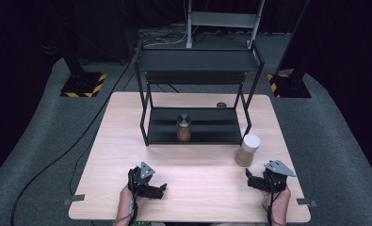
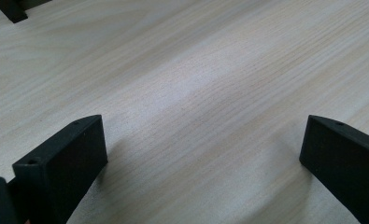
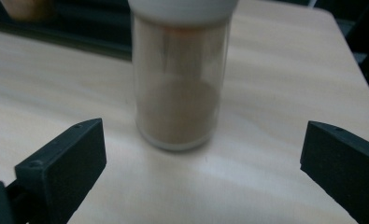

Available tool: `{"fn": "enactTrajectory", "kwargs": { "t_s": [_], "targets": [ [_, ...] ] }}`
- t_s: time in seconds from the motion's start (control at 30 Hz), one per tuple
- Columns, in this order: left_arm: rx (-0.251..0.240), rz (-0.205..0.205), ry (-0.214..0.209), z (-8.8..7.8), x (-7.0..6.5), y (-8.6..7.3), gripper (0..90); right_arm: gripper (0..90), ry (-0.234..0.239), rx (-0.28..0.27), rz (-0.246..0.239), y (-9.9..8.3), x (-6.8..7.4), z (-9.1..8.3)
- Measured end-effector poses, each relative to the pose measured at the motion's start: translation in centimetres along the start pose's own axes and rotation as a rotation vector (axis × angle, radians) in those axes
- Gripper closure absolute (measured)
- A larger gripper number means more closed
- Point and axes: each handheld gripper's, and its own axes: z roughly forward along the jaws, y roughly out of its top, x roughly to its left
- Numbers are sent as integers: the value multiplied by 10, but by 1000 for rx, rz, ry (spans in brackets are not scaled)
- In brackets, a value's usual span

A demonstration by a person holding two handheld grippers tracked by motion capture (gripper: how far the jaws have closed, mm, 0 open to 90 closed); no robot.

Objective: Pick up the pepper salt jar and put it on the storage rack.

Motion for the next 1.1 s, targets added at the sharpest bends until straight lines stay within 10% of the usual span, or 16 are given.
{"fn": "enactTrajectory", "kwargs": {
  "t_s": [0.47, 1.1],
  "targets": [
    [-1, 5, -7, 0, 1, 0, 2, 0, -16, -217, -4, 11, 8, 27],
    [0, 6, -6, 0, 1, 0, 2, 281, -3, -254, 19, 6, 9, 39]
  ]
}}
